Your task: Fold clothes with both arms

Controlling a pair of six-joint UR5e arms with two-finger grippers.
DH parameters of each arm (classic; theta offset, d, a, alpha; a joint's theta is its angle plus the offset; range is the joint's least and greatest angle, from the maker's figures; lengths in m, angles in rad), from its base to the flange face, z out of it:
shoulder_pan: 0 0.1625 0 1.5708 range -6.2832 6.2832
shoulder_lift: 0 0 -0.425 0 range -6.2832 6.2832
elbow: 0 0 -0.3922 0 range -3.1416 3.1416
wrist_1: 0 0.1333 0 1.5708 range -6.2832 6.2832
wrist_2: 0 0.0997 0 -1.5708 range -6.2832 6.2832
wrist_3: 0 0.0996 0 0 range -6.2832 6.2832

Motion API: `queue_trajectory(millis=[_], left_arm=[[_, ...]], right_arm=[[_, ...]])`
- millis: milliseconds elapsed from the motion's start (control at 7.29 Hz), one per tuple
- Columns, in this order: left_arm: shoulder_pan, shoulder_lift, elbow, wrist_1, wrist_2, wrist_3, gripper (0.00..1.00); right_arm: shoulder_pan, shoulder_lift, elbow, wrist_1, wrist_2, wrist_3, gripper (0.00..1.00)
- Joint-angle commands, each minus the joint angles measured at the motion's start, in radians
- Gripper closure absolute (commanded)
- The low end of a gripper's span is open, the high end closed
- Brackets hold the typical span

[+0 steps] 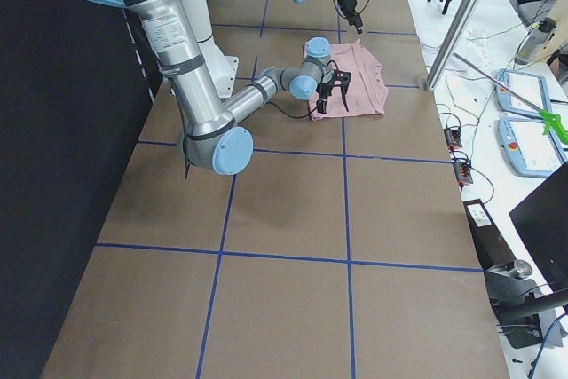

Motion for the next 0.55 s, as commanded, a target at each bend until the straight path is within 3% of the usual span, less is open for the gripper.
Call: queue_trajectory(millis=[0, 412], left_arm=[[0.002, 0.0, -0.007, 0.002, 0.0, -0.007, 0.0], [0.002, 0.006, -0.01, 0.001, 0.0, -0.007, 0.0]], right_arm=[[-0.034, -0.016, -0.007, -0.002, -0.019, 0.0, 0.11], [-0.028, -0.013, -0.006, -0.005, -0.004, -0.015, 0.85]])
